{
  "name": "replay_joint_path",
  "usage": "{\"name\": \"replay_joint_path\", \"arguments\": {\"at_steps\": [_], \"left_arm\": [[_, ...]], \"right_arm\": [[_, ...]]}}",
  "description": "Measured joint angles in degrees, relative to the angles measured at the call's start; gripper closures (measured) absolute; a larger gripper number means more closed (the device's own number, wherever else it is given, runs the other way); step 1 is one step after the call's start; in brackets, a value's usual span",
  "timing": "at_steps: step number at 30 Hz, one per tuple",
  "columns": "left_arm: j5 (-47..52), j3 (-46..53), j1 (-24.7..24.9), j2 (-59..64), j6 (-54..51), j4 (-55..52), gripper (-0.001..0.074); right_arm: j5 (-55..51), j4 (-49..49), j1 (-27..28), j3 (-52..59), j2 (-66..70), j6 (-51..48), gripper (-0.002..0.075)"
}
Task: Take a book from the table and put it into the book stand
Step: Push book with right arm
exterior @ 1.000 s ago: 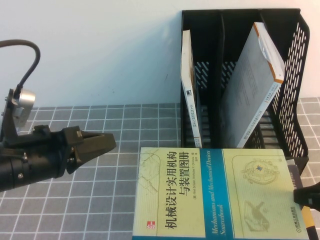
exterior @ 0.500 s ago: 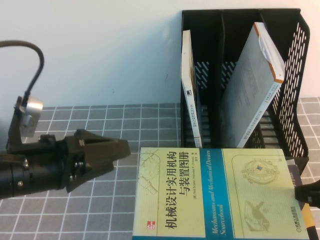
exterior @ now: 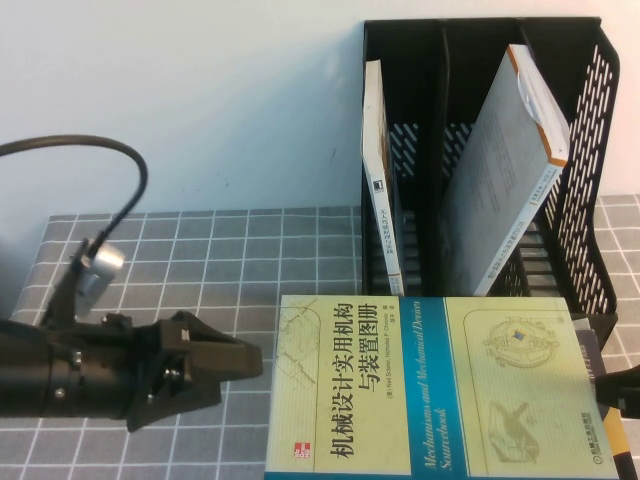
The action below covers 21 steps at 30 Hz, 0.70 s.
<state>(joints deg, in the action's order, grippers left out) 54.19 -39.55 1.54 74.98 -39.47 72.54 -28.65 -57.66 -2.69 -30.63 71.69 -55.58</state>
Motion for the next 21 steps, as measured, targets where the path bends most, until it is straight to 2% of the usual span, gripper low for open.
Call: {"name": "replay_joint_path", "arguments": {"at_steps": [16, 21], "left_arm": [[2.77, -0.46, 0.0, 15.93, -9.62, 7.81, 0.0169], [6.92, -0.46, 0.0, 20.52, -12.92, 11.59, 0.0169]], "right_arm": [[-0.73, 1.23, 0.0, 0.0, 0.0, 0.1, 0.0729], [-1.27, 1.44, 0.11, 0.0, 0.0, 0.1, 0.0729]]}}
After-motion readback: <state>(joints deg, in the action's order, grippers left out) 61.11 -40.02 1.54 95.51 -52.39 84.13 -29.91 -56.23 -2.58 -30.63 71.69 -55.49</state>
